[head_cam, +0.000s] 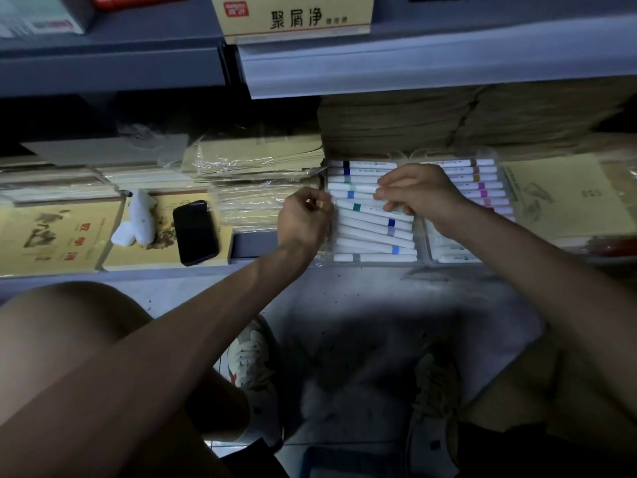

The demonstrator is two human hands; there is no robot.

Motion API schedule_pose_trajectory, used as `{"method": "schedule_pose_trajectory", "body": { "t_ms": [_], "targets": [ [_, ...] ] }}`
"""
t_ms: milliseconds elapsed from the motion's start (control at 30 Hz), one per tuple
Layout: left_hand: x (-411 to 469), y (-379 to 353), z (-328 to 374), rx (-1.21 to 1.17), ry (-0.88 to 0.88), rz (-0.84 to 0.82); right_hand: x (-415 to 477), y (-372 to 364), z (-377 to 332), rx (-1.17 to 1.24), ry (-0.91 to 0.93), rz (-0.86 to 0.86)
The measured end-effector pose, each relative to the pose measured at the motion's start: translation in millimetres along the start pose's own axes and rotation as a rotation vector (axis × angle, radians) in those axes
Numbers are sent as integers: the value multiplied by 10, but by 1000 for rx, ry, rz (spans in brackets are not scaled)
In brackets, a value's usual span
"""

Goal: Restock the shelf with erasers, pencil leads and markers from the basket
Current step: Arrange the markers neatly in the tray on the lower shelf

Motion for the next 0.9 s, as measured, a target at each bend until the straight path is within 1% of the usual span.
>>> {"method": "schedule_pose_trajectory", "body": {
  "t_ms": [33, 167, 300, 367, 400, 467, 600, 733, 833, 900],
  "targets": [
    [0, 11, 9, 43, -53, -11, 4, -16, 23, -52, 34, -4],
    [-18, 24, 49, 386, -360, -84, 63, -54, 97, -218, 99, 27],
    [-38, 3, 122, 586, -571, -99, 107, -53, 41, -309, 112, 50],
    [-51, -5, 131, 638, -677, -112, 106, -46, 26, -417, 118, 38],
    [-56, -3, 133, 647, -698, -116, 97, -38, 30, -490, 146, 34],
    [-47, -9, 122, 640, -686, -114, 96, -1, 59, -624, 237, 28],
    [-31, -21, 132, 595, -565, -88, 84, 58, 105, -779, 387, -51],
    [8, -19, 66, 401, -318, -140, 114, 80, 117, -814, 485, -86],
    [58, 10, 50, 306, -233, -98, 141, 92, 138, -807, 531, -92],
    [98, 19, 26, 240, -144, -57, 161, 92, 138, -794, 568, -85]
  ]
}}
Point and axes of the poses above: each hand's wrist, its own x-axis towards the middle knuckle, its own y-axis out of the back of the hand, z = x × y, the point moved 1 cm from there along x, towards the middle knuckle, and after that the axes turned 12 degrees about z, right-handed, at the moved point
